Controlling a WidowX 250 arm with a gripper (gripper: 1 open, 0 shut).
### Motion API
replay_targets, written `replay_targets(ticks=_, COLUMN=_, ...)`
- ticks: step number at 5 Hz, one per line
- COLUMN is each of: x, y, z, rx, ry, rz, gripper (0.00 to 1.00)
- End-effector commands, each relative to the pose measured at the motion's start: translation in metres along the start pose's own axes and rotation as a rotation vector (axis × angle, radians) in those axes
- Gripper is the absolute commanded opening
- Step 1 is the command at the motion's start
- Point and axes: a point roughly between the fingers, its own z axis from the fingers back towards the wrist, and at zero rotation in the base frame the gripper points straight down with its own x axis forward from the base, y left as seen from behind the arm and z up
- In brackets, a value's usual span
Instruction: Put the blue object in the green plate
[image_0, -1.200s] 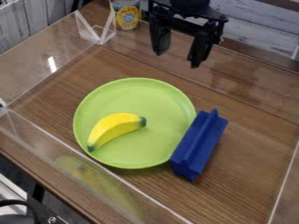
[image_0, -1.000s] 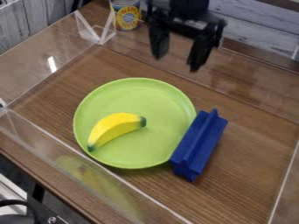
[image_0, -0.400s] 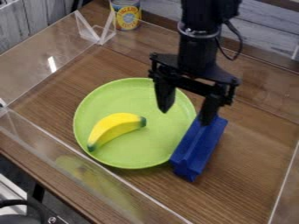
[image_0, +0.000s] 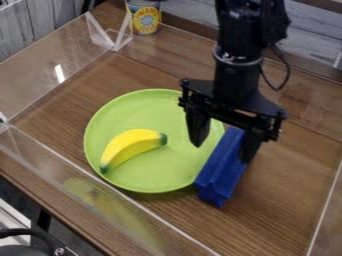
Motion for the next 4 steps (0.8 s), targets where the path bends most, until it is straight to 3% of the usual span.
replay_targets(ticks=1, x=0.001, y=-0.005, z=0.005, rx=-0.02, ry=-0.051, rz=-0.005, gripper=1.0)
replay_targets(ticks=4, x=0.0, y=-0.009, z=-0.013, rx=-0.031, ry=-0.033, rz=-0.005, gripper=1.0)
